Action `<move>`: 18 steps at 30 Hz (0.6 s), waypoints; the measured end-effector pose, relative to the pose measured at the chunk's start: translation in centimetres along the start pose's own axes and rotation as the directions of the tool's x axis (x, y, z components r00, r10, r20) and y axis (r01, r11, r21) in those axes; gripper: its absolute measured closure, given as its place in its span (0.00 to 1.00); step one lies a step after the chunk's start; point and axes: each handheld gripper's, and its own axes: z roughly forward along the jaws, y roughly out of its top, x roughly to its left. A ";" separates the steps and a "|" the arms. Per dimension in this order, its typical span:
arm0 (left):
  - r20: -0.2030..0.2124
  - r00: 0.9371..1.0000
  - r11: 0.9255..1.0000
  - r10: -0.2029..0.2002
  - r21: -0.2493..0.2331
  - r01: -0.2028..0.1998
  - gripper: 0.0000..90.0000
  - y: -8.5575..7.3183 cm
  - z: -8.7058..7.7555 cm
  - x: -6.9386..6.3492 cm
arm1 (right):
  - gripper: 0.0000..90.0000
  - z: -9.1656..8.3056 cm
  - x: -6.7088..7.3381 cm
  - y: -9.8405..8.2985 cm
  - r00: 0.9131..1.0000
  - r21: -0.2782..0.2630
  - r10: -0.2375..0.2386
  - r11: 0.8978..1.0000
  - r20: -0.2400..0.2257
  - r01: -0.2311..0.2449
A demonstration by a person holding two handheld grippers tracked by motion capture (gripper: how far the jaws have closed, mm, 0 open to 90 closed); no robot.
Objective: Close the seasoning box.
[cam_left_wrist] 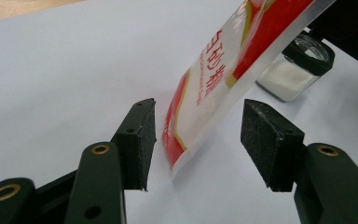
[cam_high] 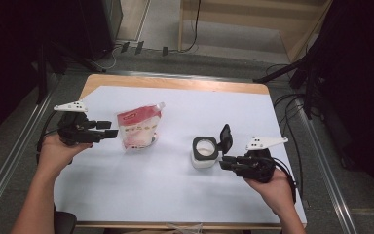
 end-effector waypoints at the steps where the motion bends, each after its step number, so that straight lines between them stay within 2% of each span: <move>1: -0.011 1.000 1.000 -0.003 0.002 0.003 0.51 0.0 0.0 0.1 | 0.90 -0.2 -0.1 0.0 1.000 0.002 0.002 1.000 0.003 -0.002; 4: -0.020 1.000 1.000 -0.018 0.002 0.018 0.50 -0.1 0.1 0.3 | 0.97 -0.8 -0.8 -0.1 1.000 0.002 0.013 1.000 0.009 -0.013; 9: -0.021 1.000 1.000 -0.020 0.015 0.021 0.49 -0.2 0.2 0.4 | 1.00 -1.4 -1.9 -0.4 0.998 0.001 0.041 0.999 0.047 -0.041; 18: -0.029 0.999 1.000 -0.017 0.010 0.017 0.49 -0.5 0.0 0.7 | 0.99 0.1 -3.5 0.1 0.990 -0.024 0.081 0.997 0.120 -0.079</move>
